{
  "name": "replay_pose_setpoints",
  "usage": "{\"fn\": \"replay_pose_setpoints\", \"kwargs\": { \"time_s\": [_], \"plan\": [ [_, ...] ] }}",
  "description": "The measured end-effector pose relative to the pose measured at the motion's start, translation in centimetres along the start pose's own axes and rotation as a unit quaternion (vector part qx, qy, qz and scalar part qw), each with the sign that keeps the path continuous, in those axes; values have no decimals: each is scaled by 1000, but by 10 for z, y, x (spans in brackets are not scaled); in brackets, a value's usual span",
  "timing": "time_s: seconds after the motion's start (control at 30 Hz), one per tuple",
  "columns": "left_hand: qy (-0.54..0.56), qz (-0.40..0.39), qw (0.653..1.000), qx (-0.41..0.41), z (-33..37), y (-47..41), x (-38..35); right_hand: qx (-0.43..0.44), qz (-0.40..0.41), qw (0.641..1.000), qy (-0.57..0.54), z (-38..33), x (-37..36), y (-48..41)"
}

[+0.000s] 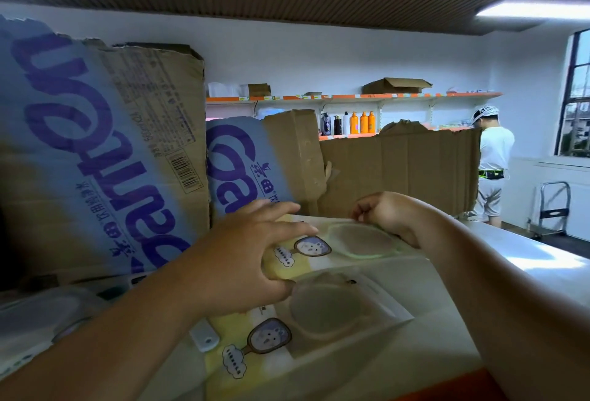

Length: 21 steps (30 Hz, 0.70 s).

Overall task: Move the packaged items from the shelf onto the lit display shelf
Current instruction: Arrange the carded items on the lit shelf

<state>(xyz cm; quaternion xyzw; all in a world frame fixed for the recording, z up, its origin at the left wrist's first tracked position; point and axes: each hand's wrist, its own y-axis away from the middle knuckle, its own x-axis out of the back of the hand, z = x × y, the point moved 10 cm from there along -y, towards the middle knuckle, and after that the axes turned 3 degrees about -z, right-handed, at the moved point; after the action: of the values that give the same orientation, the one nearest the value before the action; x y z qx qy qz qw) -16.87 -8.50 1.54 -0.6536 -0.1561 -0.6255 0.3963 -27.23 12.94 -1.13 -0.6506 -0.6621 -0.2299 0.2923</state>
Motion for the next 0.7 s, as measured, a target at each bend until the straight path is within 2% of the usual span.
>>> {"fn": "replay_pose_setpoints", "kwargs": {
  "time_s": [0.13,0.23,0.37,0.5,0.63,0.7],
  "plan": [
    [-21,-10,999,-36,7,4,5,-10,-37,999,0,2,-3,3],
    [-60,28,996,-54,10,2,9,2,-55,998,-17,-1,-9,5],
    [-98,41,992,-71,13,-3,6,35,-57,998,-6,-15,-18,10],
    [-111,74,989,-61,12,-4,11,62,-2,998,24,-26,-7,15],
    [-134,96,986,-36,7,-5,16,148,97,981,82,-51,16,26],
    [-169,106,980,-12,1,-5,19,185,77,978,60,-62,14,31]
  ]
}}
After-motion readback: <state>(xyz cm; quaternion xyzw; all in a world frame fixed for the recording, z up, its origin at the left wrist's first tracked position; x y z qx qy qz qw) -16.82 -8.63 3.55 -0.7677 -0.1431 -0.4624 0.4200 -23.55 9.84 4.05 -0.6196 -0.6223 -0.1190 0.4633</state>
